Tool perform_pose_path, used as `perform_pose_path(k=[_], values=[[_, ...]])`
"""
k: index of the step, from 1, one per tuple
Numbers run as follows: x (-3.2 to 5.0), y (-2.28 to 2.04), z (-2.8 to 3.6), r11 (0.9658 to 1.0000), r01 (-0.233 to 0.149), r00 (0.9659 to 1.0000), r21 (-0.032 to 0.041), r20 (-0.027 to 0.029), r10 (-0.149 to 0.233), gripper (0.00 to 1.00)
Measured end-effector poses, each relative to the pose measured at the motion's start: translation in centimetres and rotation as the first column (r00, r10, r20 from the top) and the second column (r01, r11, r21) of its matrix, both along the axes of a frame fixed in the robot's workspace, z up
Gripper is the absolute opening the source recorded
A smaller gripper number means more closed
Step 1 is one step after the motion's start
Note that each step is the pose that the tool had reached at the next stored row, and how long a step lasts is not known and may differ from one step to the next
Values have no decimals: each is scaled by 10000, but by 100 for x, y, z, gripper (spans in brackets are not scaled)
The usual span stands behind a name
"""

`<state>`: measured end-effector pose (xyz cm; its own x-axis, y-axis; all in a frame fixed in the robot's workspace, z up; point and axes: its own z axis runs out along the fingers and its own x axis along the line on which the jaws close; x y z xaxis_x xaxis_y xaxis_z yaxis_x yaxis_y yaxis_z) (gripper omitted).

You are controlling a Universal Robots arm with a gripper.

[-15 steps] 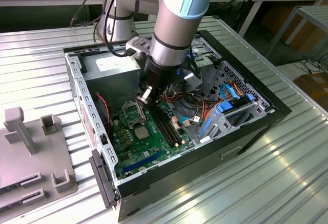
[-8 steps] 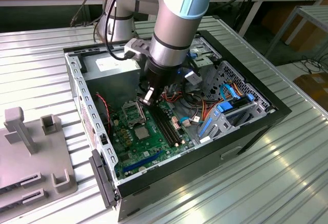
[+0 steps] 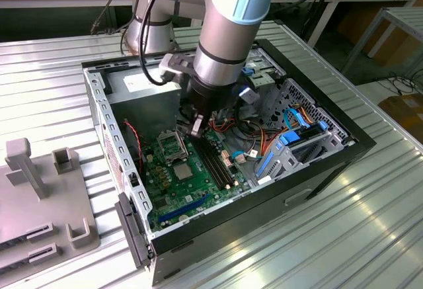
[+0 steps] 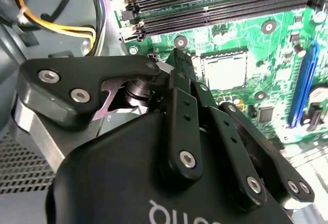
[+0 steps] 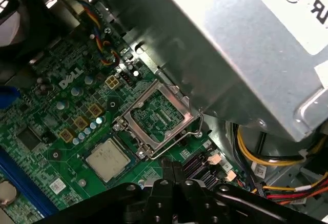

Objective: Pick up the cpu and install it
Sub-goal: 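Close the cpu cover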

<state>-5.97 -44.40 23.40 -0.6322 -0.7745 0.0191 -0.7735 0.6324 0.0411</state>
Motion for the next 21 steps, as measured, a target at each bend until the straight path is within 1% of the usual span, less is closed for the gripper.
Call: perform_pose_path(k=[3,5,8,9,10,11,12,13,15,16,19,20,21], values=[[7,0,-3,9988,-493,9988,0,-1,493,11],[16,0,-4,9967,-813,9967,0,0,813,11],[19,0,-5,9893,-1458,9893,4,0,1458,11],[20,0,-6,9863,-1650,9863,26,5,1650,11],[21,0,-6,9845,-1752,9845,69,15,1752,11],[23,0,-7,9830,-1828,9832,159,32,1828,11],[23,0,-7,9819,-1869,9824,301,60,1868,11],[23,0,-6,9805,-1903,9817,482,94,1901,11],[24,0,-6,9774,-1955,9807,805,159,1949,11],[24,0,-6,9762,-1977,9803,889,177,1969,11],[27,0,-6,9758,-1996,9799,891,177,1988,11],[30,-1,-7,9737,-2098,9778,892,176,2090,11],[31,-1,-7,9703,-2246,9744,894,177,2240,11]])
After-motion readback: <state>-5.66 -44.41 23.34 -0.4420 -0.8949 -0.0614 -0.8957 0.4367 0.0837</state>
